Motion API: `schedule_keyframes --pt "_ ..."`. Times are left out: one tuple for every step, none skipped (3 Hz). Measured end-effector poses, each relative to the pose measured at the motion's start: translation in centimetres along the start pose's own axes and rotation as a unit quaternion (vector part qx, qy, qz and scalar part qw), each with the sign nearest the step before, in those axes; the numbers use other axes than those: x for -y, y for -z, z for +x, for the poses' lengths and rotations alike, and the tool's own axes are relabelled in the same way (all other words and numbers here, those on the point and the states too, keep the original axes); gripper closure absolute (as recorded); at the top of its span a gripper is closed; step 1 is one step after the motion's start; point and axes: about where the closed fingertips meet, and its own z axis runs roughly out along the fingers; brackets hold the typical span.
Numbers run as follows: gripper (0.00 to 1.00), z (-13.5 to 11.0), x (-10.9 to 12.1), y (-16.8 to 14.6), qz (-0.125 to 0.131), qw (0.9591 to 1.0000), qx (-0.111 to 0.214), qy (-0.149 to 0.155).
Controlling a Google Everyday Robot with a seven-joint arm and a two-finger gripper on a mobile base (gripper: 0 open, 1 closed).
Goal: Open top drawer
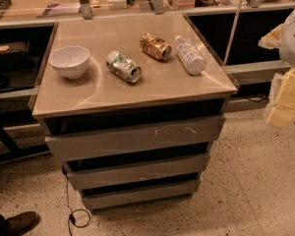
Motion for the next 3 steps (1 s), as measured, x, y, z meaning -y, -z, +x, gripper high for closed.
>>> schedule_keyframes --pt "0.0 0.0 0.0 0.0 0.0 1.0 0.0 0.0" --pt "0.0 -0.5 -0.6 -1.6 -0.009 0.9999 0.003 -0.005" --pt "0.0 -2.1 -2.2 -5.9 -0.036 0.9988 0.029 -0.016"
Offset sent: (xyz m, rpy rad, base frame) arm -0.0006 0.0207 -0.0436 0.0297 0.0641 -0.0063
